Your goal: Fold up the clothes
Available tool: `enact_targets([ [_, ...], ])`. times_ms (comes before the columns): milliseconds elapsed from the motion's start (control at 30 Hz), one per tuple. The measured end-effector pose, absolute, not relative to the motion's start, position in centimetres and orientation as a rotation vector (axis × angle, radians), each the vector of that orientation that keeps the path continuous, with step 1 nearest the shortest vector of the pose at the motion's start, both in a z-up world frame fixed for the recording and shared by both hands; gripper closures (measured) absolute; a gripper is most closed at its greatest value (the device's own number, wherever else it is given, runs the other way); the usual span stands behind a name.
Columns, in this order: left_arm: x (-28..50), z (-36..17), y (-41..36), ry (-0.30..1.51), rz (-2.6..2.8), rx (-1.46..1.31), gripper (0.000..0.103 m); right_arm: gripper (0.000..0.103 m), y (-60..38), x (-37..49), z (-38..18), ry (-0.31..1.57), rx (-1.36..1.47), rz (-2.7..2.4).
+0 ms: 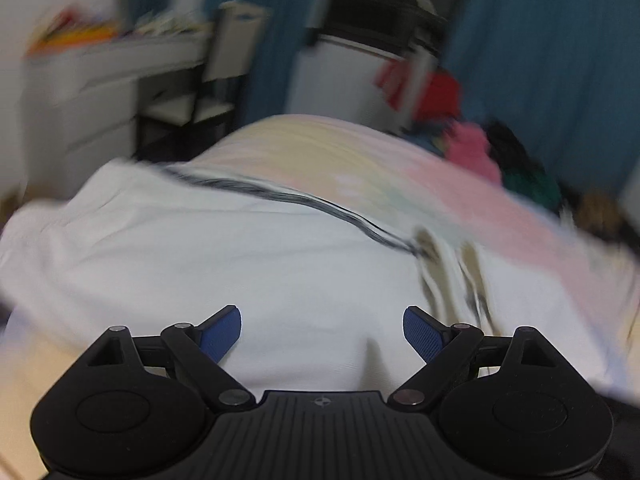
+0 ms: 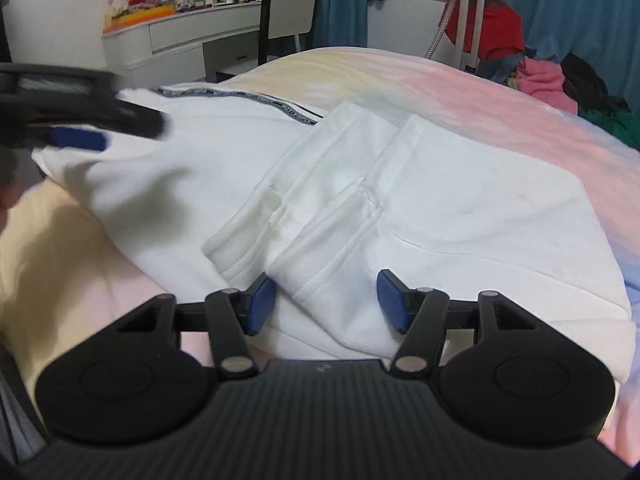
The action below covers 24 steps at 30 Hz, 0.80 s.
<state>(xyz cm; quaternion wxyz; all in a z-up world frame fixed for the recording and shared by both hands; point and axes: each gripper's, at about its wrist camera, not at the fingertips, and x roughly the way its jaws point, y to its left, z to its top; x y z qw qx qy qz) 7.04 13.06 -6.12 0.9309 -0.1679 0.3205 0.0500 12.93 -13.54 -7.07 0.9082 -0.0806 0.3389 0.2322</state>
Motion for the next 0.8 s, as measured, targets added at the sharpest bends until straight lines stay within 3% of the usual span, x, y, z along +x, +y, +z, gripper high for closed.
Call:
enact_targets([
  [300,2.0,-7.2,26.6,0.641,0.365,-0.968,0.006,0.044,-15.6,13.0,-4.8,0.711,-0.029,0.474],
  [567,4.1,-10.7,30.4,0.690,0.349,-1.183,0.008,0.044,-16.4,13.4,-3.9,0.679,-0.010,0.391],
  [800,6.8,-11.6,32.8,0.636,0.421,-1.184,0.028,0.044,-16.0,14.3,-4.7,0.664,-0.023,0.369],
])
